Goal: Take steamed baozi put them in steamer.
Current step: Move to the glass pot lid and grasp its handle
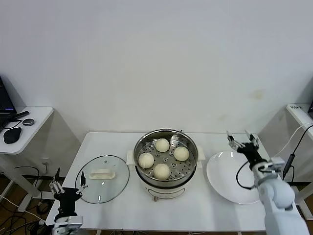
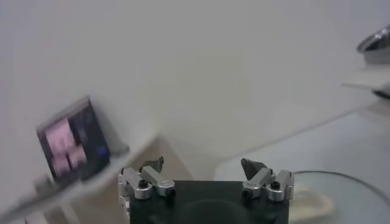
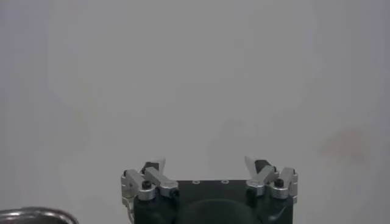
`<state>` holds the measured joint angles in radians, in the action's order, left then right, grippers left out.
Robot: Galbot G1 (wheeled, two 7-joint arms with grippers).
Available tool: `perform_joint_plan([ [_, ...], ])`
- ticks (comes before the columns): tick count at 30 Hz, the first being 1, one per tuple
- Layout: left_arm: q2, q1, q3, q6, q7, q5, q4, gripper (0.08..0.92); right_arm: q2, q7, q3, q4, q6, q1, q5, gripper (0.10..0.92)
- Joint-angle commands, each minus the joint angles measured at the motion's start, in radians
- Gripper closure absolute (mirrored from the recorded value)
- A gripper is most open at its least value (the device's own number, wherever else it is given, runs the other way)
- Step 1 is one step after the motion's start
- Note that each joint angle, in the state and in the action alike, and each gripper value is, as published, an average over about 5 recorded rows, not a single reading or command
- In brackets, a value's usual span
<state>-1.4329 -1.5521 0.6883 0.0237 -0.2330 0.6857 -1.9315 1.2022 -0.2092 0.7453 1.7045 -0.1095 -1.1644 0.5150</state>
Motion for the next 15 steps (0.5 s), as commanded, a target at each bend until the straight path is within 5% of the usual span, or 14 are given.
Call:
perform_joint_plan([
  [1,0.347,0.151,-0.164,0.099,-0.169,0.98,0.277,0.177,0.114,0.098,0.092,0.041,0.054,-0.179,0.019,0.203],
  [7,0.362,0.131,-0.165,0.018,-0.021,0.889,0.268,0.177,0.113,0.091,0.079,0.04,0.058,-0.196,0.005,0.203],
  [15,0.313,0.119,-0.162,-0.005,-0.028,0.712,0.315,0.177,0.118,0.091,0.073,0.029,0.069,-0.201,-0.006,0.203],
])
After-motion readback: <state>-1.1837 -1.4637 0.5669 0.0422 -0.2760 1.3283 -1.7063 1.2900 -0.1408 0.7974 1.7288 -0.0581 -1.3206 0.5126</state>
